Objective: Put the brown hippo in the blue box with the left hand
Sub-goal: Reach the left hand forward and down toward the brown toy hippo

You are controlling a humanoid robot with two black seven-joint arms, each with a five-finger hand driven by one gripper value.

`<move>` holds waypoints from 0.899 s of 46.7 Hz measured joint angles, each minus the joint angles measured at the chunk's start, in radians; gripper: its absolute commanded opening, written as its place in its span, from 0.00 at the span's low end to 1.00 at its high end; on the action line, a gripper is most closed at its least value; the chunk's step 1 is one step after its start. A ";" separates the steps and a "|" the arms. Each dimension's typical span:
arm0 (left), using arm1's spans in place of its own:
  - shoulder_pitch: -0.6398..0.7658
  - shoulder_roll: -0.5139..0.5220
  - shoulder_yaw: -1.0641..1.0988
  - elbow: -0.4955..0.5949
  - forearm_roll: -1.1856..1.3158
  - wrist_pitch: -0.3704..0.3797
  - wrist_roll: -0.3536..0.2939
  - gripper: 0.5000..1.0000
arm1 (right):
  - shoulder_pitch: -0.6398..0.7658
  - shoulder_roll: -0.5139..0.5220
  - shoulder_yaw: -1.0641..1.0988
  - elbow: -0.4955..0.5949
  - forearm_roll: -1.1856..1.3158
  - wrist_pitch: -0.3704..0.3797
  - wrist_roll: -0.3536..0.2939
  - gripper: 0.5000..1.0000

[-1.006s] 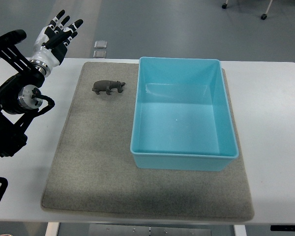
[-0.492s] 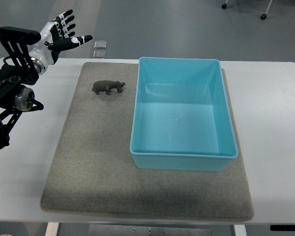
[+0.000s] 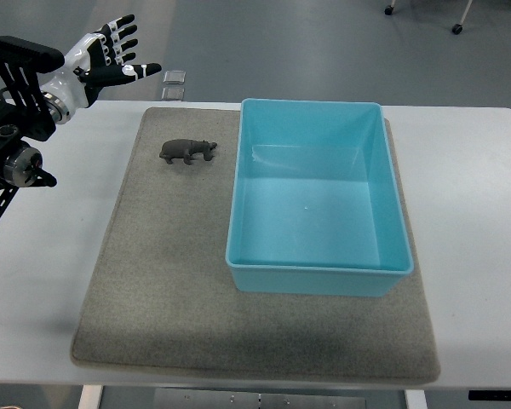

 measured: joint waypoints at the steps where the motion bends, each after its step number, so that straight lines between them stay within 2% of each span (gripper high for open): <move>1: -0.006 0.009 0.016 -0.002 0.001 -0.001 0.000 0.98 | 0.000 0.000 0.000 0.000 0.000 0.000 0.000 0.87; 17: -0.156 0.097 0.330 -0.014 0.092 -0.006 -0.001 0.98 | 0.000 0.000 0.000 0.000 0.000 0.000 0.000 0.87; 33: -0.166 0.083 0.356 -0.040 0.421 -0.099 0.006 0.99 | 0.000 0.000 0.000 0.000 0.000 0.000 0.000 0.87; 42: -0.168 0.061 0.355 -0.038 0.577 -0.093 0.008 0.99 | 0.000 0.000 0.000 0.000 0.000 0.000 0.000 0.87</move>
